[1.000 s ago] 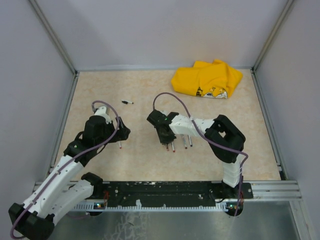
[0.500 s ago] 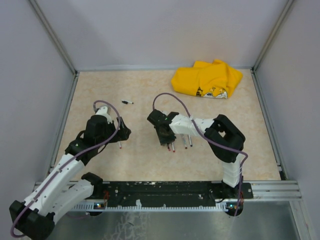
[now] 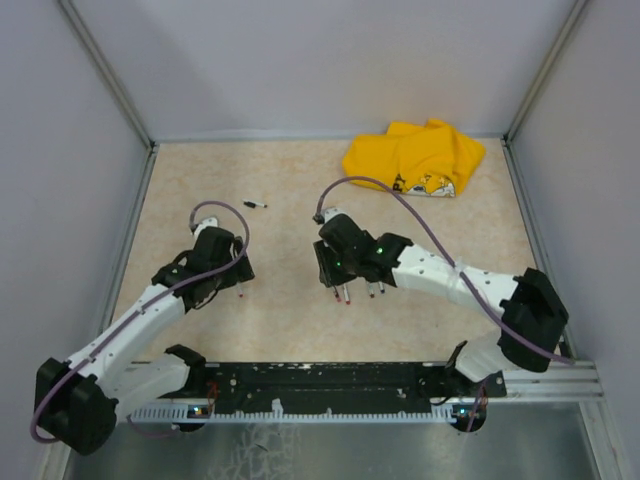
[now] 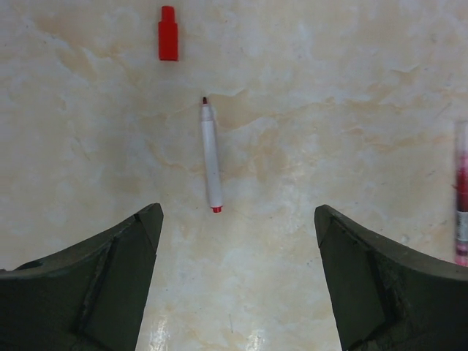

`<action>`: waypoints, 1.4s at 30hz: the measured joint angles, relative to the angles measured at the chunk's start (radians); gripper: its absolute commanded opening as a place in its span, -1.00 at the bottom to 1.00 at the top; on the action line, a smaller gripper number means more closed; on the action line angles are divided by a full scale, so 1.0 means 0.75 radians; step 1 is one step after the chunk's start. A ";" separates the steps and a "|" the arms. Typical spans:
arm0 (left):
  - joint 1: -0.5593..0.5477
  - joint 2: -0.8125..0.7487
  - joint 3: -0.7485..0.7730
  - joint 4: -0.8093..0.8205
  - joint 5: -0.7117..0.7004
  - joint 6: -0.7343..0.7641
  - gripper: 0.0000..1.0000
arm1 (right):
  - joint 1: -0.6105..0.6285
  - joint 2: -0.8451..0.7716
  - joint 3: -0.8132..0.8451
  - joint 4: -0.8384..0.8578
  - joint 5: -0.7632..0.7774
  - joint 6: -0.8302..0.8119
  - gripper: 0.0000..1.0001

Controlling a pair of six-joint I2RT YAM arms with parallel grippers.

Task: Insert the pens into the pen caps
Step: Pick up the pen from the center of the board.

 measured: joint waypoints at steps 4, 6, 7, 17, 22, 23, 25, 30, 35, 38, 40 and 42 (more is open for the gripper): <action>0.000 0.112 0.000 -0.006 -0.049 -0.019 0.56 | 0.047 -0.093 -0.139 0.021 -0.013 0.003 -0.39; 0.000 0.164 0.001 -0.004 -0.067 -0.024 0.49 | 0.061 -0.139 -0.226 0.025 -0.019 0.012 -0.40; 0.000 0.191 0.001 0.001 -0.075 -0.025 0.46 | 0.063 -0.166 -0.271 0.025 -0.021 0.018 -0.41; 0.005 0.487 0.031 0.088 -0.126 -0.022 0.24 | 0.068 -0.489 -0.524 0.020 -0.022 0.098 -0.51; 0.019 0.602 0.061 0.130 -0.143 -0.017 0.12 | 0.068 -0.525 -0.573 0.044 -0.035 0.124 -0.55; 0.025 0.618 0.064 0.140 -0.144 -0.017 0.09 | 0.068 -0.527 -0.579 0.045 -0.039 0.129 -0.56; 0.032 0.631 0.066 0.151 -0.143 -0.016 0.01 | 0.068 -0.530 -0.588 0.046 -0.043 0.134 -0.58; 0.053 0.653 0.067 0.195 -0.139 -0.013 -0.10 | 0.068 -0.539 -0.596 0.049 -0.047 0.142 -0.59; 0.072 0.665 0.068 0.234 -0.120 -0.014 -0.33 | 0.068 -0.542 -0.596 0.049 -0.048 0.148 -0.61; 0.087 0.666 0.063 0.252 -0.113 -0.014 -0.46 | 0.068 -0.549 -0.596 0.049 -0.051 0.155 -0.62; 0.096 0.664 0.056 0.267 -0.107 -0.016 -0.53 | 0.068 -0.553 -0.596 0.049 -0.052 0.157 -0.62; 0.102 0.657 0.047 0.278 -0.105 -0.018 -0.61 | 0.068 -0.558 -0.596 0.048 -0.052 0.159 -0.63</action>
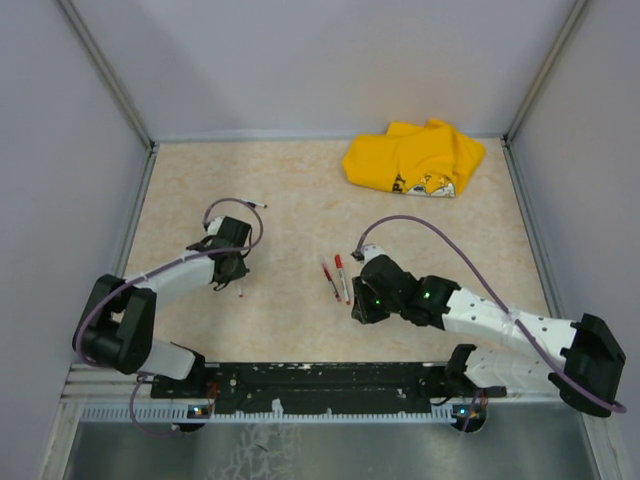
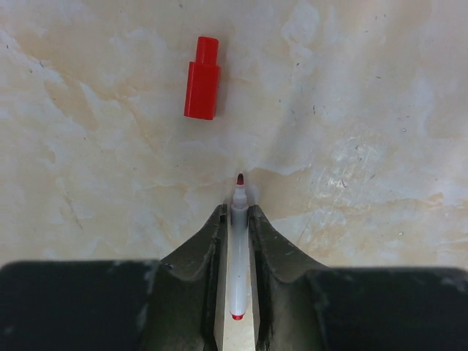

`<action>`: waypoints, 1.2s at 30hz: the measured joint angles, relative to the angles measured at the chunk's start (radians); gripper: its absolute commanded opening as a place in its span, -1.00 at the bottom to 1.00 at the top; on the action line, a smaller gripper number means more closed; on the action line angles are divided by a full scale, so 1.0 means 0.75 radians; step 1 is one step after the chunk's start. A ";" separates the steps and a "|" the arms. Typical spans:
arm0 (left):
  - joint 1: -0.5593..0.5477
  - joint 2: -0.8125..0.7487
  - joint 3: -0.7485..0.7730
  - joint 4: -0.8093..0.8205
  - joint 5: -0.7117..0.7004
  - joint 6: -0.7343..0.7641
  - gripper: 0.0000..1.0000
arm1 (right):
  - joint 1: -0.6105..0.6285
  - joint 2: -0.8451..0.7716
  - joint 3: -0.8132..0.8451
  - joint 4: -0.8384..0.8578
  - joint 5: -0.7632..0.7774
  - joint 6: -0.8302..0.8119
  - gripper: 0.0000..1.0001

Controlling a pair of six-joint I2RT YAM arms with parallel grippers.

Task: Insert the pens into the pen caps
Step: Pick up the pen from the center of the board.

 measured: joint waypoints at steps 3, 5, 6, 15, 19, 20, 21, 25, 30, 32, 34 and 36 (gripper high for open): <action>0.006 -0.015 -0.014 0.009 0.007 -0.001 -0.65 | 0.000 -0.011 0.000 -0.004 0.001 0.007 -0.64; 0.009 -0.025 -0.020 0.012 0.018 -0.001 -0.66 | 0.000 -0.021 0.000 -0.004 0.001 0.011 -0.64; 0.010 -0.031 -0.023 0.012 0.025 -0.001 -0.66 | 0.000 -0.027 0.000 -0.004 0.002 0.013 -0.64; 0.011 -0.185 -0.043 -0.046 0.149 0.006 -0.72 | 0.000 -0.111 -0.011 0.002 0.026 0.041 -0.65; 0.010 -0.299 -0.044 -0.047 0.275 0.006 -0.75 | 0.000 -0.156 -0.020 0.036 0.035 0.050 -0.65; 0.010 -0.323 -0.044 -0.045 0.314 0.004 -0.76 | 0.000 -0.166 -0.026 0.053 0.034 0.053 -0.65; 0.009 -0.352 -0.046 -0.037 0.362 -0.001 -0.76 | 0.000 -0.179 -0.036 0.088 0.028 0.056 -0.64; -0.020 -0.452 -0.061 0.002 0.513 -0.057 -0.78 | 0.000 -0.194 -0.070 0.219 -0.022 0.081 -0.53; -0.161 -0.544 -0.069 0.066 0.609 -0.168 -0.83 | 0.007 -0.176 -0.115 0.468 -0.102 0.164 -0.35; -0.252 -0.566 -0.069 0.099 0.608 -0.215 -0.84 | 0.022 -0.149 -0.123 0.565 -0.116 0.205 -0.32; -0.338 -0.575 -0.069 0.136 0.604 -0.255 -0.85 | 0.045 -0.114 -0.123 0.651 -0.126 0.243 -0.28; -0.418 -0.579 -0.069 0.178 0.594 -0.298 -0.85 | 0.067 -0.078 -0.123 0.737 -0.126 0.281 -0.26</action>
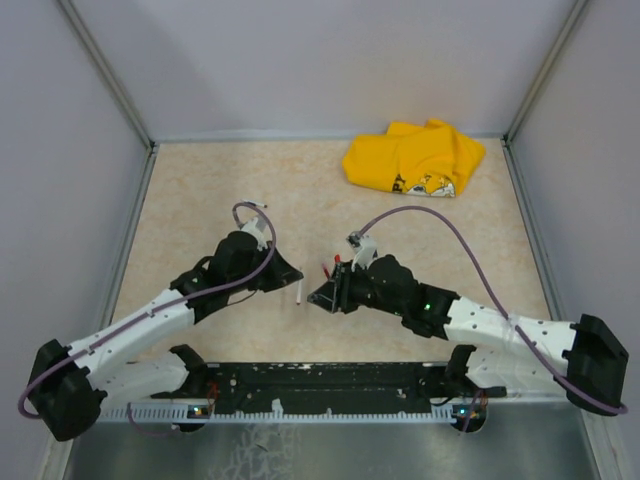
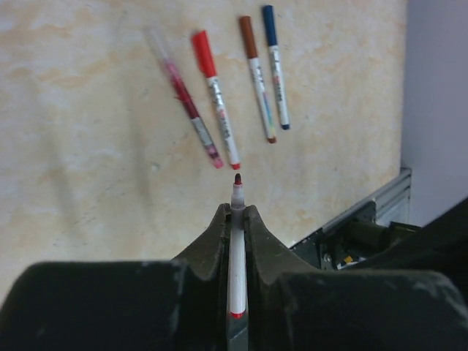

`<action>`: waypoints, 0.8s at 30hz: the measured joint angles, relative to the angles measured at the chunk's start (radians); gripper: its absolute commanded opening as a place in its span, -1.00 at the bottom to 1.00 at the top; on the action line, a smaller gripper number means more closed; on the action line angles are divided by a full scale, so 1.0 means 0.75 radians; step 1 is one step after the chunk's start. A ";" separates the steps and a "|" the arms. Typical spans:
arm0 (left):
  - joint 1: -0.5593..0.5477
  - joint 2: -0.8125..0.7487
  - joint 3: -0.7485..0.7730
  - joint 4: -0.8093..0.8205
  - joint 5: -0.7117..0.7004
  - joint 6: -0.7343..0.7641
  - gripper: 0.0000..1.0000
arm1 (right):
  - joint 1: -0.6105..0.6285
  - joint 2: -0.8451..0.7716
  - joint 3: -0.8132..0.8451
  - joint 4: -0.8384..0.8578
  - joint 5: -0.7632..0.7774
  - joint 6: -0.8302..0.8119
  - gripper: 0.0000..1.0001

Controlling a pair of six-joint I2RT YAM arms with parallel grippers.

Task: Insert the pens into the pen caps
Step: Pick up the pen from the center of the board.

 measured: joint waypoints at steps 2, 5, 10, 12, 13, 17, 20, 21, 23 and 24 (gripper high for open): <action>-0.064 -0.004 -0.002 0.044 -0.012 -0.037 -0.86 | 0.022 0.032 0.000 0.067 0.011 0.039 -0.25; -0.127 -0.015 -0.004 0.099 -0.034 -0.076 -0.86 | 0.044 0.062 -0.001 0.131 0.039 0.089 -0.25; -0.171 -0.033 -0.004 0.152 -0.064 -0.105 -0.87 | 0.052 0.097 -0.001 0.162 0.081 0.144 -0.29; -0.181 -0.044 -0.004 0.163 -0.072 -0.112 -0.87 | 0.054 0.101 -0.001 0.162 0.094 0.158 -0.32; -0.183 -0.047 -0.004 0.166 -0.073 -0.114 -0.87 | 0.054 0.101 -0.001 0.163 0.099 0.162 -0.34; -0.187 -0.063 -0.012 0.176 -0.081 -0.127 -0.87 | 0.054 0.101 -0.001 0.166 0.111 0.179 -0.39; -0.192 -0.074 -0.017 0.179 -0.089 -0.129 -0.88 | 0.054 0.103 -0.001 0.167 0.112 0.189 -0.42; -0.193 -0.079 -0.018 0.179 -0.090 -0.129 -0.88 | 0.054 0.104 -0.001 0.167 0.113 0.193 -0.43; -0.195 -0.090 -0.021 0.178 -0.095 -0.129 -0.88 | 0.054 0.106 -0.001 0.168 0.117 0.199 -0.43; -0.195 -0.094 -0.022 0.177 -0.096 -0.130 -0.88 | 0.054 0.107 -0.001 0.167 0.121 0.203 -0.43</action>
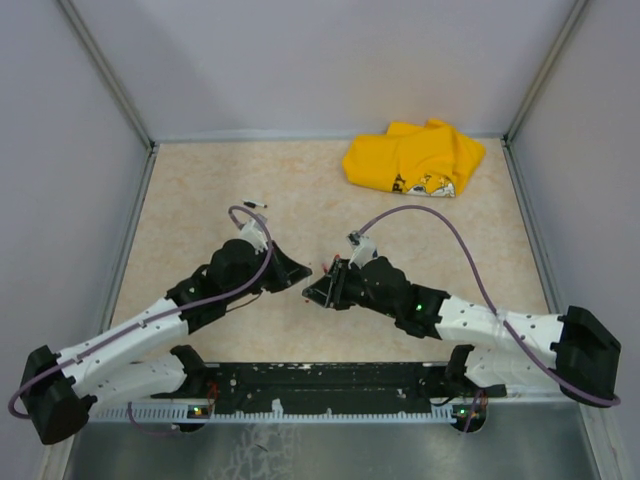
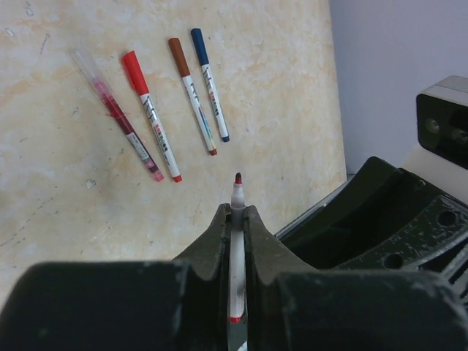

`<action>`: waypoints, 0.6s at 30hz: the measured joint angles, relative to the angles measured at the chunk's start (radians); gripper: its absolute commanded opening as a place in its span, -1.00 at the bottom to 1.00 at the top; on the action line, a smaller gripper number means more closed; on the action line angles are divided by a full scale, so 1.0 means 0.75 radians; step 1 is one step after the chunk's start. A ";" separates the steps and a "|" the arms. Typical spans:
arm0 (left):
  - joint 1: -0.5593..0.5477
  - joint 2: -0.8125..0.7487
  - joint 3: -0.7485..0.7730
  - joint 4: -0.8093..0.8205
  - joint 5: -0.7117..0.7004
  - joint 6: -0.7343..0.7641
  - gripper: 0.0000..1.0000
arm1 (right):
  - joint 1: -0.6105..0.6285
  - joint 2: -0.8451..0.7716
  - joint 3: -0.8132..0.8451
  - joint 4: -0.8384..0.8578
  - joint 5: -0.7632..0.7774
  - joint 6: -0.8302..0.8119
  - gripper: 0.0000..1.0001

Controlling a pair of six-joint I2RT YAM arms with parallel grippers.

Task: Insert the pens into the pen caps
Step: Pick up the pen from the center of the board.

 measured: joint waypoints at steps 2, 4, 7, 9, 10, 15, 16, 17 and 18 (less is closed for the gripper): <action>-0.004 -0.011 -0.002 0.004 0.002 -0.010 -0.88 | 0.000 0.005 0.000 -0.004 0.013 0.004 -0.42; -0.009 -0.022 -0.002 0.010 0.002 -0.018 -0.88 | 0.001 0.011 0.000 -0.009 0.021 0.006 -0.40; -0.011 -0.036 -0.002 0.010 0.002 -0.026 -0.88 | 0.001 0.012 0.000 -0.019 0.037 0.012 -0.40; -0.011 -0.039 -0.003 0.010 0.002 -0.028 -0.89 | 0.001 0.012 0.000 -0.019 0.043 0.013 -0.41; -0.011 -0.039 -0.003 0.010 0.002 -0.028 -0.89 | 0.001 0.014 0.000 -0.018 0.044 0.013 -0.43; -0.011 -0.046 -0.013 0.009 -0.003 -0.033 -0.89 | 0.001 0.039 0.000 0.015 0.036 0.014 -0.55; -0.011 -0.049 -0.014 0.009 -0.005 -0.033 -0.89 | 0.001 0.045 0.000 0.026 0.035 0.014 -0.59; -0.011 -0.053 -0.015 0.008 -0.008 -0.033 -0.89 | 0.001 0.050 0.000 0.037 0.031 0.015 -0.63; -0.011 -0.057 -0.015 0.008 -0.012 -0.033 -0.89 | 0.001 0.054 0.000 0.047 0.028 0.015 -0.68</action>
